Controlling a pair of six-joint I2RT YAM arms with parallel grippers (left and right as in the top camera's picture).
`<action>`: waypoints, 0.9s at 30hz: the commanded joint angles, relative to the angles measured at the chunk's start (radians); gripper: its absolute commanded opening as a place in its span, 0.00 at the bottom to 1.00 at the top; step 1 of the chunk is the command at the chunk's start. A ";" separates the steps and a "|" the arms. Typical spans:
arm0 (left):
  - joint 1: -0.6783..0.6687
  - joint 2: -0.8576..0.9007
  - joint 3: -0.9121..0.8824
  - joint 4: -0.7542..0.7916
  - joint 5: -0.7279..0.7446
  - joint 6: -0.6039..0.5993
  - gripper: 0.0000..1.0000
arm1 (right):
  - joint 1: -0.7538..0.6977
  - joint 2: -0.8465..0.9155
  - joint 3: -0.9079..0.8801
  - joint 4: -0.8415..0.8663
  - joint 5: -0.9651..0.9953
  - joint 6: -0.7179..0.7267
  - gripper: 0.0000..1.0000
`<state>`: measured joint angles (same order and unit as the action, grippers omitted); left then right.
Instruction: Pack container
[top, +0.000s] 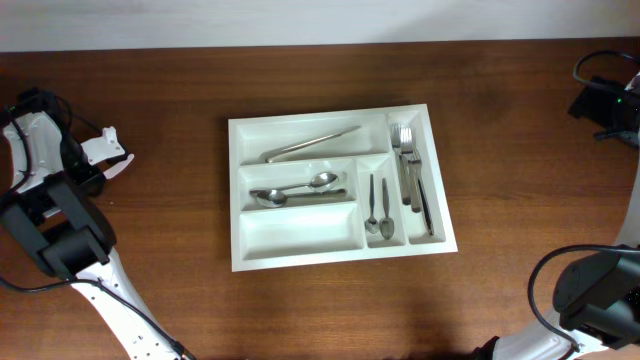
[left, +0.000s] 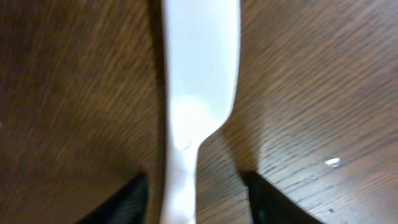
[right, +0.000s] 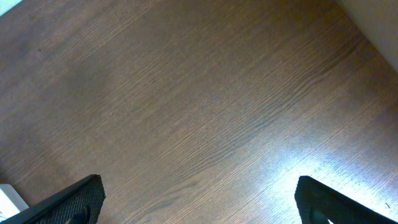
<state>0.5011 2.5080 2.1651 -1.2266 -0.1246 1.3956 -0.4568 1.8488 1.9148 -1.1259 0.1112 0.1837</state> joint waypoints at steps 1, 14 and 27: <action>0.001 0.051 -0.003 -0.013 0.074 0.017 0.45 | -0.003 -0.010 0.014 0.000 0.002 0.005 0.99; 0.001 0.051 -0.003 -0.011 0.085 0.016 0.02 | -0.003 -0.010 0.014 0.000 0.002 0.005 0.98; -0.004 0.050 0.159 -0.236 0.318 -0.040 0.02 | -0.003 -0.010 0.014 0.000 0.002 0.005 0.99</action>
<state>0.4995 2.5431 2.2528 -1.4395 0.0826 1.3926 -0.4568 1.8488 1.9148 -1.1259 0.1112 0.1837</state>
